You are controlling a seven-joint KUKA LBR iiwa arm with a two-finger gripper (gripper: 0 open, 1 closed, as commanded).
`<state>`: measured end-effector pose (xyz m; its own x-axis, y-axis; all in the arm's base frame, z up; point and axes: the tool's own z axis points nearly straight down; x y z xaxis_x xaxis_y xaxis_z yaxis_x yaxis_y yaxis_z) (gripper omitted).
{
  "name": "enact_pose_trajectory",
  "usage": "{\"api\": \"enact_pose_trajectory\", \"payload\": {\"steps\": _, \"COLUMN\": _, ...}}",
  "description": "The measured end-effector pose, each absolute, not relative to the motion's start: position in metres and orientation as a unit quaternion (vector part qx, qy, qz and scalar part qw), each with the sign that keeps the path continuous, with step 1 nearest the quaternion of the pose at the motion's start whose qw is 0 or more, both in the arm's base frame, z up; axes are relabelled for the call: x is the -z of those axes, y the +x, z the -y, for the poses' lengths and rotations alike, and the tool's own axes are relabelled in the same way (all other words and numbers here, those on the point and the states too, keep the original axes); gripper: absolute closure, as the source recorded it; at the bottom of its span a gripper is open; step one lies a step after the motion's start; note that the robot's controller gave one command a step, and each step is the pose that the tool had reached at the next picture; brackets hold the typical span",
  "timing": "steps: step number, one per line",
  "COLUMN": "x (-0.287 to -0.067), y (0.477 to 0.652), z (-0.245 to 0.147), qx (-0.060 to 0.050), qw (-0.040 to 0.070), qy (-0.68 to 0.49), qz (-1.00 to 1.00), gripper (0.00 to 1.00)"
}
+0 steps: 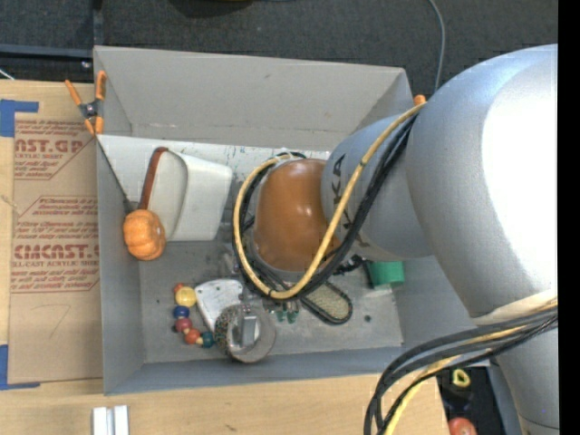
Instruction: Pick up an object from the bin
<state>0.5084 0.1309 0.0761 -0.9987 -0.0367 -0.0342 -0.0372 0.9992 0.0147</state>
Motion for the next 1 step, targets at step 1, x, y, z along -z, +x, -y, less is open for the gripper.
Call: {"api": "enact_pose_trajectory", "payload": {"steps": 1, "x": -0.1237, "y": 0.4945, "z": -0.177, "qx": -0.01, "qw": 0.02, "qy": 0.028, "qz": -0.999, "gripper": 0.0}}
